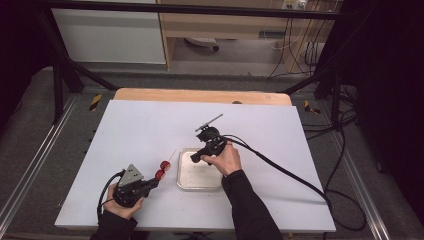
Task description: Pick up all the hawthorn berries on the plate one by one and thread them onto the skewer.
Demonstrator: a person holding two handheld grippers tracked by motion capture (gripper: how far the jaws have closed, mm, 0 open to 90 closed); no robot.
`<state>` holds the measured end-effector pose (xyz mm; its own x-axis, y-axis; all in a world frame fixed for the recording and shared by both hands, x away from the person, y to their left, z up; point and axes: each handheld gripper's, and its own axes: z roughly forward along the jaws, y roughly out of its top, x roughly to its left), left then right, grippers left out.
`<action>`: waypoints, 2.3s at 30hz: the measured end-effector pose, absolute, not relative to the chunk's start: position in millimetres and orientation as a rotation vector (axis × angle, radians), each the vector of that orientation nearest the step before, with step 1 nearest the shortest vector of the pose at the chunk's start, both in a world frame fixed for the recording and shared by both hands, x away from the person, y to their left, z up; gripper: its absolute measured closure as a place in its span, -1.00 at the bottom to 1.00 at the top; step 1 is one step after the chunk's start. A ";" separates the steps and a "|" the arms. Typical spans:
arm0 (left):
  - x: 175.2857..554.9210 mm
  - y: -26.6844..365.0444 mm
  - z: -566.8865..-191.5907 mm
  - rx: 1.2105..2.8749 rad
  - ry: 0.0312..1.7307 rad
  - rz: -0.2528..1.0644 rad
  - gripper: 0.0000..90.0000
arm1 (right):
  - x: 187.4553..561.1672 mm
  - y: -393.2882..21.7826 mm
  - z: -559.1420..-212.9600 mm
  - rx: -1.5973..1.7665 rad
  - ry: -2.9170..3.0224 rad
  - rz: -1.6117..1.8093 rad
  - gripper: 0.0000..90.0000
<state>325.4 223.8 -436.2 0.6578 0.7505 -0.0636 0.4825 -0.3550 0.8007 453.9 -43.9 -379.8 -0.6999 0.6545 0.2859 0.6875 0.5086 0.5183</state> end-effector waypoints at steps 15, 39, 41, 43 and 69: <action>321.1 210.2 -436.4 2.025 0.932 0.395 0.96 | 416.9 -92.8 -398.8 -1.284 -2.427 -1.455 0.38; 312.9 187.2 -428.0 1.940 0.949 0.371 0.96 | 395.7 -102.0 -404.0 -1.353 -1.990 -2.074 0.39; 313.1 184.5 -425.9 1.930 0.951 0.369 0.96 | 396.1 -101.2 -403.9 -1.359 -1.944 -2.103 0.39; 313.3 181.2 -424.1 1.920 0.951 0.366 0.96 | 396.7 -100.7 -403.1 -1.373 -1.895 -2.128 0.39; 322.5 143.9 -407.6 1.873 0.933 0.315 0.96 | 397.0 -104.3 -393.0 -1.372 -1.726 -2.367 0.39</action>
<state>322.5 143.9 -407.6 0.6713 0.7198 -0.1770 0.4655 -0.2236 0.8564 397.0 -104.3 -393.0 -0.6368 0.5197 0.5696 0.3832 -0.4277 0.8187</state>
